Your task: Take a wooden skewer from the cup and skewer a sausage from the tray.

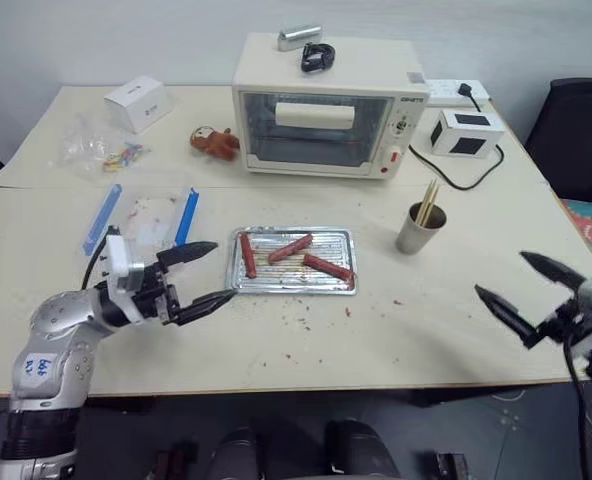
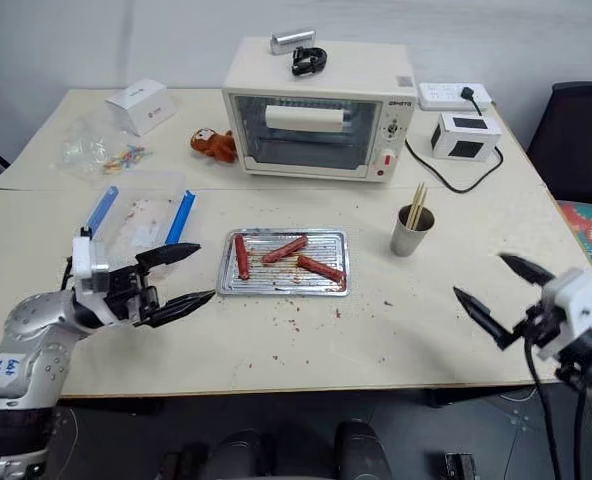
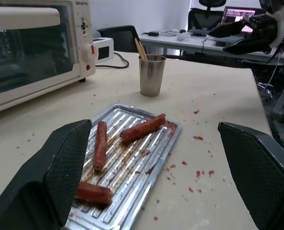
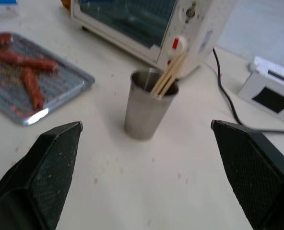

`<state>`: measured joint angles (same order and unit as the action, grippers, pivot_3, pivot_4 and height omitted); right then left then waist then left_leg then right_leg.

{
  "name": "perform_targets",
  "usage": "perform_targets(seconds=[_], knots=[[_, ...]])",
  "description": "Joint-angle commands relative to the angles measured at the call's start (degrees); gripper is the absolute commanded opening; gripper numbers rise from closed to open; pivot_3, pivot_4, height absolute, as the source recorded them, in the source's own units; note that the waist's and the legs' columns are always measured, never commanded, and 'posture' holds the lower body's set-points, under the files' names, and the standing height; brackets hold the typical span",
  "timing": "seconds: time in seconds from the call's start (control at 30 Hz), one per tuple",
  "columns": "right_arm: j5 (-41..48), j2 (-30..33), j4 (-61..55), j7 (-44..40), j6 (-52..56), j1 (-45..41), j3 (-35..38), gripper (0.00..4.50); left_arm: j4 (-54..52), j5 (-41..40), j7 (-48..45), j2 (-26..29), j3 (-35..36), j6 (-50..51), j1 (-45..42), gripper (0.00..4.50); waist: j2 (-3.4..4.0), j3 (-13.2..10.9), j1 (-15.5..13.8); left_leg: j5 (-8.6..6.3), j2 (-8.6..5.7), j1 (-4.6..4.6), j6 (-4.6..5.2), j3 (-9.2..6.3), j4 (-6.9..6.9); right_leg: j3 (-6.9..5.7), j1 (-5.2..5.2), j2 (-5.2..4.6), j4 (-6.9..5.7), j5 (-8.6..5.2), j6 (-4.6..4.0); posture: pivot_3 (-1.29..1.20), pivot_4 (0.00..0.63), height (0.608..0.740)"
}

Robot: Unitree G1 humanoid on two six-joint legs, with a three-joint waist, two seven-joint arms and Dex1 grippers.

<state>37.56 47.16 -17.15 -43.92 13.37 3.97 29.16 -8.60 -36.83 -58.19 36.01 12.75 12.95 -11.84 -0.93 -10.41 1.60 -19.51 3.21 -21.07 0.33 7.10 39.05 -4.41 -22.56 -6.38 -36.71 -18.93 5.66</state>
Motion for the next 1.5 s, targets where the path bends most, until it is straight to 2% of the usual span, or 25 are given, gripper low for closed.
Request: perform_targets(seconds=[0.03, 0.23, 0.4, 0.8, 1.5], knots=[[3.1, 4.2, 0.6, 3.5, 11.5, -12.5, -5.6, 4.50, -2.7, -0.4, 2.6, -1.0, 0.0, 0.8, -1.4, 4.47, 0.00, 0.0, 0.1, 0.01, 0.02, -0.01, -0.02, -0.04, 0.00, 0.00, 0.00, -0.03, 0.00, 0.00, 0.00, 0.00, 0.150, 0.740], [-3.5, 2.2, 9.4, 7.1, 21.1, -33.6, -19.4, 4.50, -6.4, 0.3, 6.1, -2.2, -1.0, 1.9, -1.3, 4.47, 0.00, 0.0, -0.2, 0.06, 0.04, -0.29, -0.09, -0.12, 0.00, 0.00, -0.12, 0.00, 0.00, -0.01, -0.01, 0.00, 0.150, 0.740], [-7.2, -1.1, 13.6, 10.3, 26.9, -41.4, -23.7, 4.50, -10.1, 0.2, 9.1, -2.6, -0.6, 3.0, 0.8, 4.47, 0.00, 0.0, -0.3, 0.09, -0.10, -0.44, -0.01, -0.12, 0.03, -0.01, -0.21, -0.04, -0.06, 0.02, 0.04, 0.00, 0.150, 0.740], [-9.3, -3.2, 12.5, 10.7, 32.3, -41.1, -23.7, 4.50, -13.7, -0.1, 11.7, -2.8, -0.7, 3.2, 4.1, 4.47, 0.00, 0.0, -0.1, 0.12, -0.13, -0.44, 0.05, -0.14, 0.03, -0.03, -0.20, -0.06, -0.08, 0.03, 0.07, 0.00, 0.150, 0.740], [-12.6, -6.2, 13.4, 12.6, 35.3, -41.4, -23.2, 4.50, -10.9, 0.5, 10.0, -2.5, -0.5, 2.0, 3.4, 4.47, 0.01, 0.0, -0.1, 0.12, -0.13, -0.45, 0.05, -0.13, 0.01, -0.05, -0.21, -0.05, -0.07, 0.03, 0.06, 0.00, 0.150, 0.740]])
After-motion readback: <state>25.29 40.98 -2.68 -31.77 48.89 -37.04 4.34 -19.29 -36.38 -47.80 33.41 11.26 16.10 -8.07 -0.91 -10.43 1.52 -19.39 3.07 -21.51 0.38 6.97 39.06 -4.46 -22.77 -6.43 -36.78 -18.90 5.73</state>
